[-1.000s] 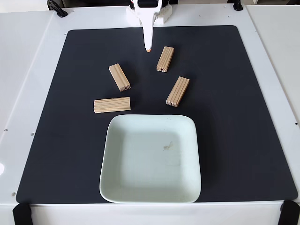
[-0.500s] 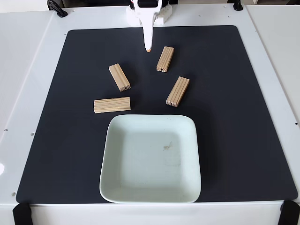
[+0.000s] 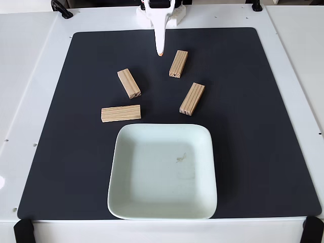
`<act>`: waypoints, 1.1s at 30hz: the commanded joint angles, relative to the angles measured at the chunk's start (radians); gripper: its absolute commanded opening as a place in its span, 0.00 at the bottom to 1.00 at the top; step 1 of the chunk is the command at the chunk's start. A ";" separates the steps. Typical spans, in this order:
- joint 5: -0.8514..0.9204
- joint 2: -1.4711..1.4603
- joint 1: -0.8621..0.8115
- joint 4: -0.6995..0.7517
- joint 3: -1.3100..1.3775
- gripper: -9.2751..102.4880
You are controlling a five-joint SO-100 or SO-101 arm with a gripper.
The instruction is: Pick up the wooden block and place them on the plate.
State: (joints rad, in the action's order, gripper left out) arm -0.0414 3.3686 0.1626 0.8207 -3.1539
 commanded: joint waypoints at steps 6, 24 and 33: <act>0.008 0.006 -0.014 0.005 0.006 0.08; 0.000 0.006 -0.015 0.009 0.006 0.08; 0.011 0.006 -0.003 0.014 0.008 0.08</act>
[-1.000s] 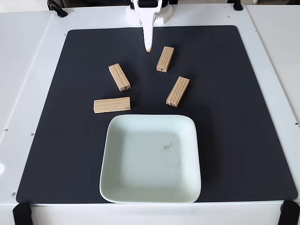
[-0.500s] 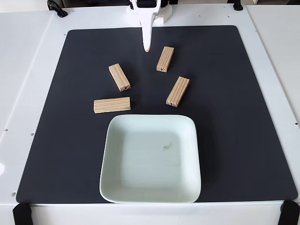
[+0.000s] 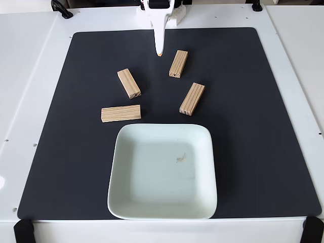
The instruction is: Pick up the wooden block and place them on the plate.
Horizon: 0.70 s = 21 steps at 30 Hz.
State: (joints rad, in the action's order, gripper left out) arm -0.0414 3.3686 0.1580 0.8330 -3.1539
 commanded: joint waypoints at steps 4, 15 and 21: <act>0.011 0.006 -0.005 0.002 0.008 0.08; 0.011 0.005 0.008 -0.003 0.011 0.08; 0.058 -0.133 0.026 0.006 0.124 0.08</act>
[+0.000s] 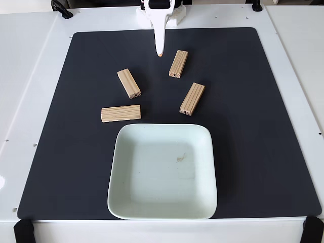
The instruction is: Pick up the wooden block and place them on the plate.
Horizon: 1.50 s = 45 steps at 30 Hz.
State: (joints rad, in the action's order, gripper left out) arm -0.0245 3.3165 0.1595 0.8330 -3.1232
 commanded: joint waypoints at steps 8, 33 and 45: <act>0.189 -0.614 0.149 0.005 0.557 0.08; 1.074 -1.471 0.184 0.376 1.252 0.08; 1.054 -1.595 0.146 0.143 1.218 0.36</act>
State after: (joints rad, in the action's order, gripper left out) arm 1.0078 1.7165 0.3053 0.9925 -1.9159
